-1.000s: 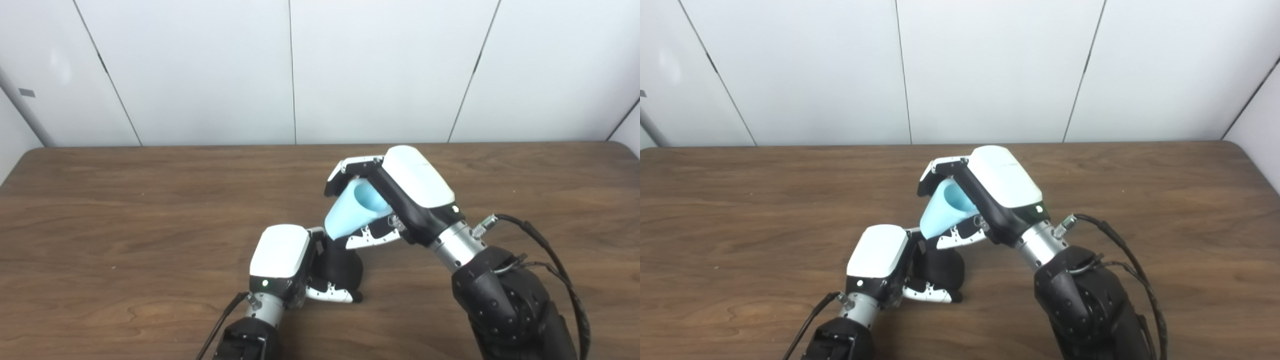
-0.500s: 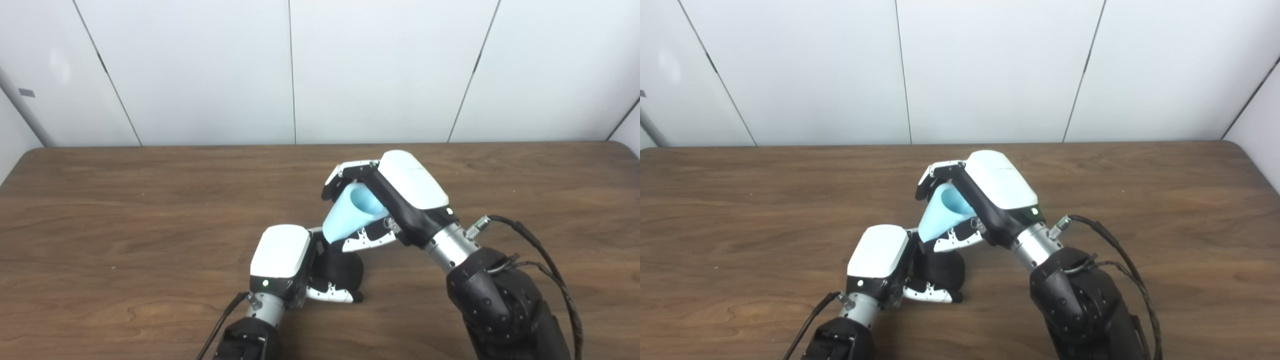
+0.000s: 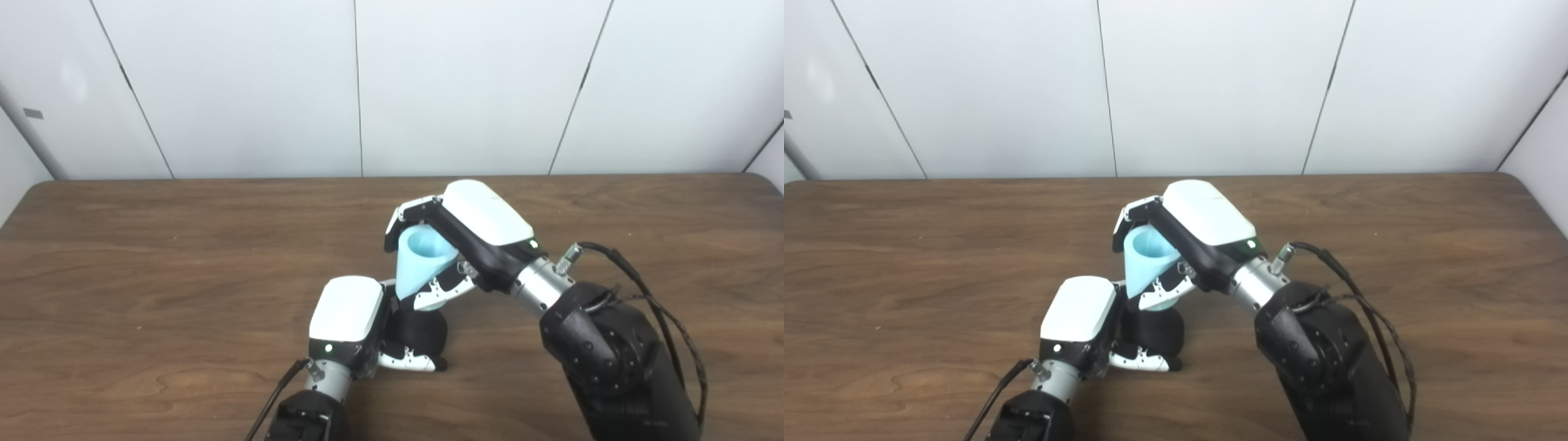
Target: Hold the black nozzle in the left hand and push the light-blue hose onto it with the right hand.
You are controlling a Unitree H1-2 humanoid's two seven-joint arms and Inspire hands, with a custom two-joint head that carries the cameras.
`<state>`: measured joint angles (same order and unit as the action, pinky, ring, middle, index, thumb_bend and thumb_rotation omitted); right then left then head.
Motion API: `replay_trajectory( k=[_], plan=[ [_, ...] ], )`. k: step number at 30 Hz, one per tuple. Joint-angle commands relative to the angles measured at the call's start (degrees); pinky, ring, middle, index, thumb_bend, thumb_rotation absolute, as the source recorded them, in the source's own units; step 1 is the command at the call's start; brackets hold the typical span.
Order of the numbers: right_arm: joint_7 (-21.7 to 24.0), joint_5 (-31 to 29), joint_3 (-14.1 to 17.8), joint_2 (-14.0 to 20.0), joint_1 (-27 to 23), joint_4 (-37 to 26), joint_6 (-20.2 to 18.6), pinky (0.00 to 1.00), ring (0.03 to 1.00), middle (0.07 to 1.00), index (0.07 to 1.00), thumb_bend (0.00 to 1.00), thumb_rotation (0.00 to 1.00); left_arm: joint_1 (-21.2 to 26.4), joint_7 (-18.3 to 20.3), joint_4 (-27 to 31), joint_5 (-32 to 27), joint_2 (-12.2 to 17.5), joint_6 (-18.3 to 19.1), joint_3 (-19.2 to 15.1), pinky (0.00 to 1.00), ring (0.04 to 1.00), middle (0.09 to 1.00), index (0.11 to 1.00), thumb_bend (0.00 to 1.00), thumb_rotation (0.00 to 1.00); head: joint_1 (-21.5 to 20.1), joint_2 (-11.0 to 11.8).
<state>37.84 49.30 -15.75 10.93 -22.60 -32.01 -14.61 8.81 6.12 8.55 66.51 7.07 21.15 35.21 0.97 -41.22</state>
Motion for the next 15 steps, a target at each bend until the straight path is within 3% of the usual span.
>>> replay_trajectory(
  k=[1,8,15],
  plan=[
    [2.34,1.73,0.12,1.11,-2.95,-1.48,-1.33,0.27,0.384,0.520,0.527,0.49,0.00,-3.64,7.47,-3.02,-1.18,-0.30,-0.89,3.49,0.36,0.457,0.520,0.483,0.48,0.00,-0.03,-0.09],
    [8.84,3.59,-0.91,2.76,-5.06,-2.02,-3.72,0.26,0.392,0.521,0.532,0.49,0.00,-3.76,7.59,-3.16,-0.79,-0.78,-0.53,3.60,0.34,0.451,0.526,0.480,0.48,0.00,0.35,-0.29],
    [9.18,3.45,-1.33,4.03,-3.98,-1.25,-3.06,0.26,0.396,0.526,0.539,0.49,0.00,-3.77,7.89,-2.90,-0.76,-0.75,-0.34,3.31,0.34,0.450,0.525,0.481,0.48,0.00,0.31,-0.48]
  ],
)
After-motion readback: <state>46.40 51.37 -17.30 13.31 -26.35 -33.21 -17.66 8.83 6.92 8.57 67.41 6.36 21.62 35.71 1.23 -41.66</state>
